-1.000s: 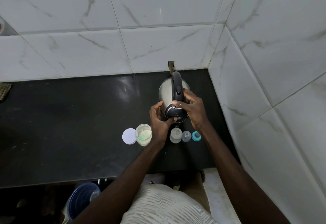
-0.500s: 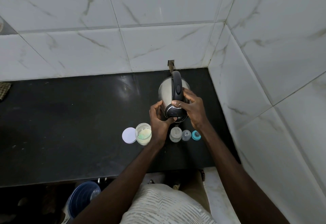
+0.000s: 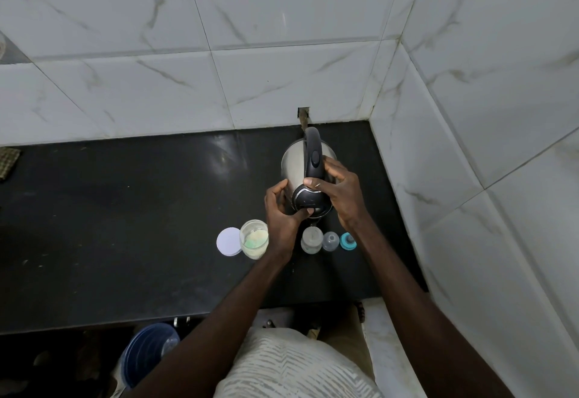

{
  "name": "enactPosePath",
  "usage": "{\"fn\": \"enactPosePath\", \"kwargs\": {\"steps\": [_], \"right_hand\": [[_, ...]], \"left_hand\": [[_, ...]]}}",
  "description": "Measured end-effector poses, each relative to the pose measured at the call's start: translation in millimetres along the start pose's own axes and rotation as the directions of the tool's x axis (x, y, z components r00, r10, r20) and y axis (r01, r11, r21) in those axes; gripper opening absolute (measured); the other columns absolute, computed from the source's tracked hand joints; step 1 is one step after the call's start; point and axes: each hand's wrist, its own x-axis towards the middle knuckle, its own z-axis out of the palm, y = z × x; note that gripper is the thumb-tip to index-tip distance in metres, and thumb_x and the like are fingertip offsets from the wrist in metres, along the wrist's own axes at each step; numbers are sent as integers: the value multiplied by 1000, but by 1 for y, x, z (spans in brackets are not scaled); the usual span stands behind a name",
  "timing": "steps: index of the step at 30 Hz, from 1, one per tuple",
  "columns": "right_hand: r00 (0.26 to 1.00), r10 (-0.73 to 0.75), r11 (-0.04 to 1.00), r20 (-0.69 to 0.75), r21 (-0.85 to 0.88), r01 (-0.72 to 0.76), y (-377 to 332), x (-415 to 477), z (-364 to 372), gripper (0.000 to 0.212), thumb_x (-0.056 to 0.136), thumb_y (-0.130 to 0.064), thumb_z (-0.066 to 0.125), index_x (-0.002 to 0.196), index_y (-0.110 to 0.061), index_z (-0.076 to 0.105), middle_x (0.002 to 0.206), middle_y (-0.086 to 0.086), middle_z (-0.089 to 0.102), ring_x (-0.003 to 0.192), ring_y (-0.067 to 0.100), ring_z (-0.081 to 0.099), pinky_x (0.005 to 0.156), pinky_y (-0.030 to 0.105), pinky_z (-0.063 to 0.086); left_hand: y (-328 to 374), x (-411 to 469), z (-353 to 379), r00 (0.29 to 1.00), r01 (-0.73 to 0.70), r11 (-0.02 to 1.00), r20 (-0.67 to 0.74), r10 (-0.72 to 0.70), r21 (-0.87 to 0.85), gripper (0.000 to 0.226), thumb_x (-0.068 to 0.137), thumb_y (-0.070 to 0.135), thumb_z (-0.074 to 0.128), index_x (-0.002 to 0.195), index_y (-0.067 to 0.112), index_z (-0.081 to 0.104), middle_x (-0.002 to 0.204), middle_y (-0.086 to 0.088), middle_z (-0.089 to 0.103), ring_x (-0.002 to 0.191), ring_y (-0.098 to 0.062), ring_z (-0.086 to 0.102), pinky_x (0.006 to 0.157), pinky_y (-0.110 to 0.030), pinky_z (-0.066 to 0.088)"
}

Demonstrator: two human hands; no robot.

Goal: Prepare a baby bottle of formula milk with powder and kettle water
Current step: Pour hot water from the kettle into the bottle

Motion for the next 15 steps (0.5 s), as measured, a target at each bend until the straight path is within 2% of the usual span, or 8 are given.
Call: {"fn": "enactPosePath", "kwargs": {"steps": [10,13,15], "right_hand": [[1000,13,999,19,34,-14,0,9,3,50,78,-19,89,125,-11,73,122,-4,73,111,17,71,94,44,61],[998,40,997,42,68,-43,-4,17,5,40,79,-13,88,117,-12,76,110,-13,76,105,14,73,92,40,61],[997,61,994,49,87,-66,-6,26,9,39,78,-12,88,115,-15,77,109,-17,75,104,13,73,90,37,62]], "left_hand": [[5,-1,1,1000,22,997,-6,-23,-68,83,65,-6,86,136,21,52,141,-16,56,129,-29,61,104,-59,51],[9,4,1,998,55,996,-32,-58,-66,82,63,-1,88,133,27,55,141,-13,57,129,-28,61,104,-58,52],[12,13,0,994,84,994,-63,-88,-72,80,60,7,90,128,34,59,140,-11,58,126,-29,63,101,-60,54]]}}
